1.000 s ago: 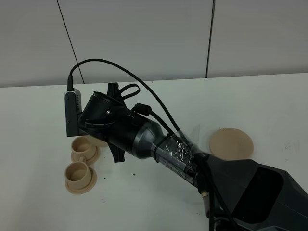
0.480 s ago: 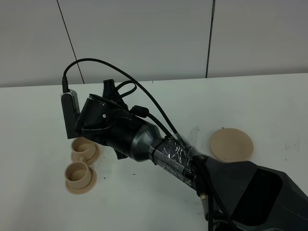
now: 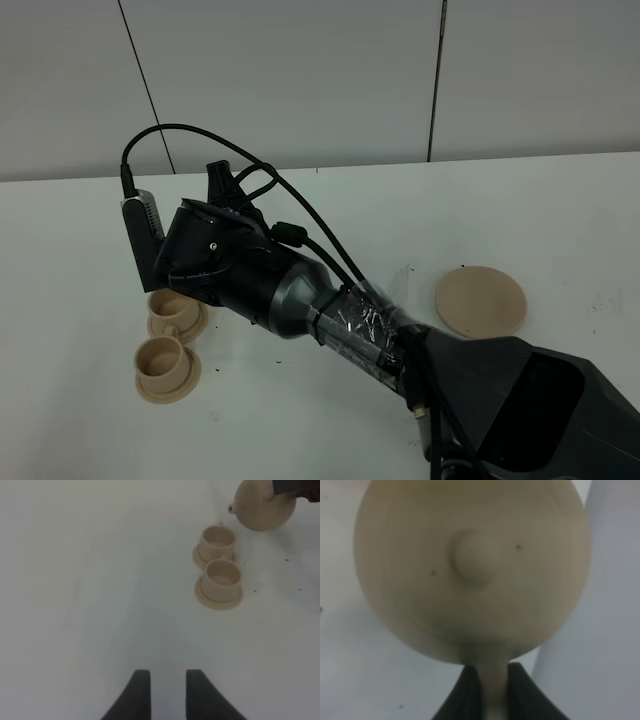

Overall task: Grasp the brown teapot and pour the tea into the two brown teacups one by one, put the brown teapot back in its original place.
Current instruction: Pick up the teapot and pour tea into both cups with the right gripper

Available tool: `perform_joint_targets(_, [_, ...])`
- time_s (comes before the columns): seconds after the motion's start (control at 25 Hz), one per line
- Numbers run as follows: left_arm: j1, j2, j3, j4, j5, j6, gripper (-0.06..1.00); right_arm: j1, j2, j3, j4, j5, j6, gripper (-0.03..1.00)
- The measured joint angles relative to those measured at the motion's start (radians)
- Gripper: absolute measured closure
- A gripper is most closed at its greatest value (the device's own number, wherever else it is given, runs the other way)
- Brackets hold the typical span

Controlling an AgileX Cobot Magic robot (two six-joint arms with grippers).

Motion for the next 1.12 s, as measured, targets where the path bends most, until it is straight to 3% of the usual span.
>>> perform_joint_targets(1.12, [0.000,0.000,0.000,0.000,0.000,-0.002,0.70,0.032,0.023,0.000,-0.095,-0.039,0.018,0.87])
